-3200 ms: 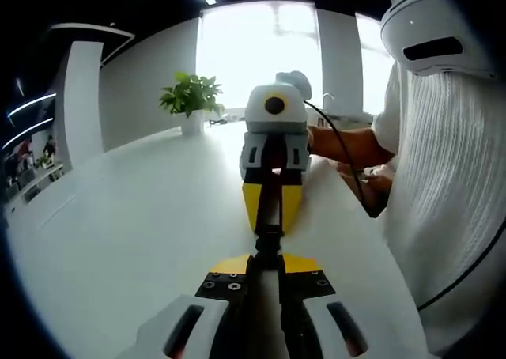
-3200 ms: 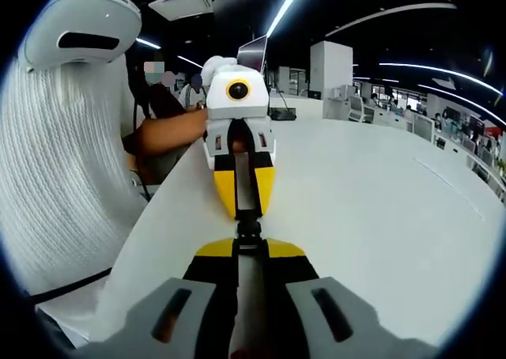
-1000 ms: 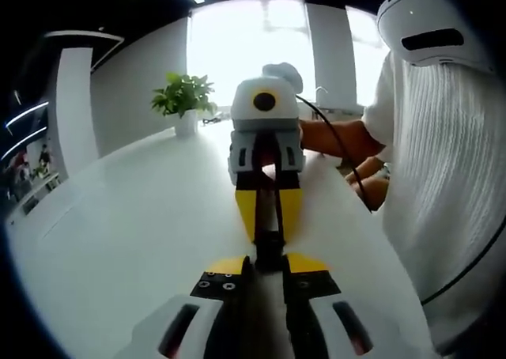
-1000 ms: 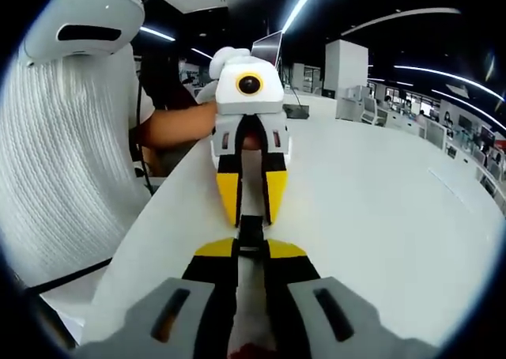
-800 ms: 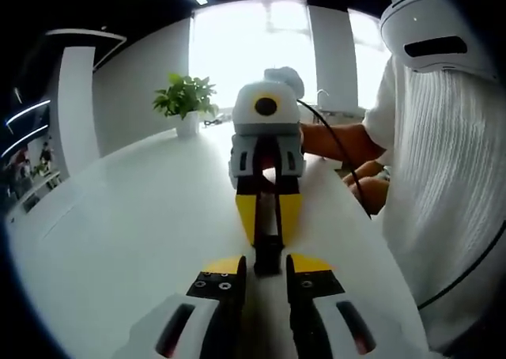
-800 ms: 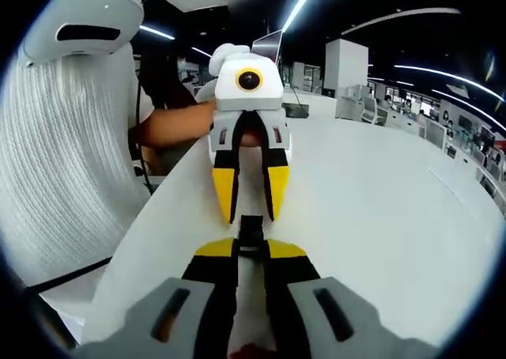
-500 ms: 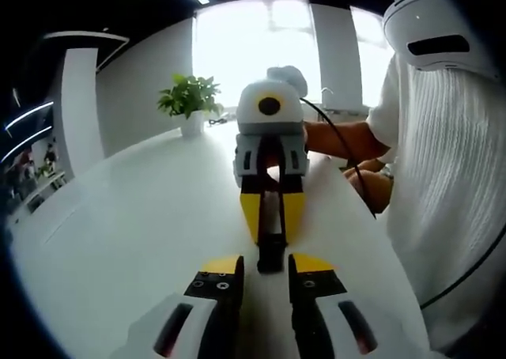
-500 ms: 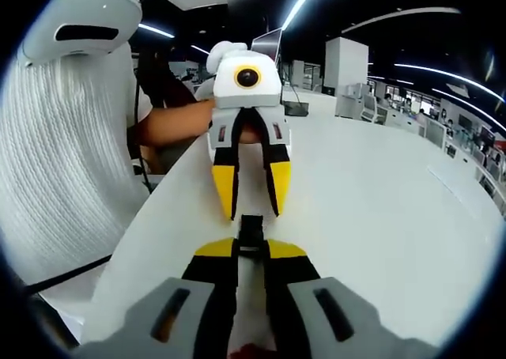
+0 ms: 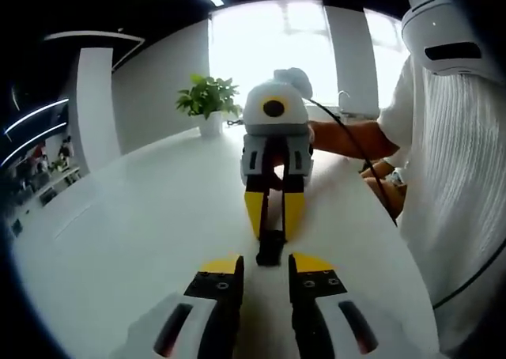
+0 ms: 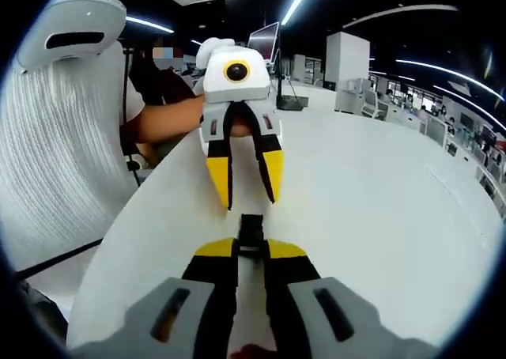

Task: Snap the two parts of the plastic buckle together until the buckle closes and remains connected.

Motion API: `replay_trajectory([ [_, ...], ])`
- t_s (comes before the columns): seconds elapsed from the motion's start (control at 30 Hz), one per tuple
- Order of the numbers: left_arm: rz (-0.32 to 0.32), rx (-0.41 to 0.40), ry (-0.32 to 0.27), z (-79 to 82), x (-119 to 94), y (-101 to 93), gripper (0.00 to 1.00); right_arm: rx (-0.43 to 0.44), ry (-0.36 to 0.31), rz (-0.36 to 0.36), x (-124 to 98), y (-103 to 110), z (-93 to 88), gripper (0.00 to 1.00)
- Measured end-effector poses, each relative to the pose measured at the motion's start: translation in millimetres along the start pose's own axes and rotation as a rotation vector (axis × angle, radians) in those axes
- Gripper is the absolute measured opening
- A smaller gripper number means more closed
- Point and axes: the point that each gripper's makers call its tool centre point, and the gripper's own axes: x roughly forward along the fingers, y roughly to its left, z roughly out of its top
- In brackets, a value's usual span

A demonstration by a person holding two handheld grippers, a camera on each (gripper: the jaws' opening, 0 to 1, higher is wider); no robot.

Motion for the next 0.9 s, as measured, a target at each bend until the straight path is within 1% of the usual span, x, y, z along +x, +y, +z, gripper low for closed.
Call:
replay_trajectory([
  [0.13, 0.05, -0.007, -0.001, 1.4, -3, 10.0, 0.22, 0.002, 0.012, 0.006, -2, -9, -1.5, 0.12],
  [0.2, 0.075, -0.009, -0.014, 4.1, -6, 14.9, 0.22, 0.002, 0.014, 0.01, -2, -12, -1.1, 0.12],
  [0.33, 0.092, -0.016, -0.019, 5.8, -7, 18.5, 0.22, -0.001, 0.025, 0.011, -1, -24, -1.7, 0.12],
  [0.5, 0.108, -0.022, 0.0, 0.3, -7, 21.4, 0.22, 0.006, 0.034, 0.011, -1, -40, -4.7, 0.12],
  [0.73, 0.181, -0.051, -0.005, -3.8, -13, 35.1, 0.22, -0.004, 0.041, 0.015, -1, -49, -5.1, 0.12],
  [0.9, 0.228, -0.063, -0.013, -4.6, -15, 44.4, 0.22, -0.001, 0.06, 0.016, -1, -64, -7.6, 0.12],
])
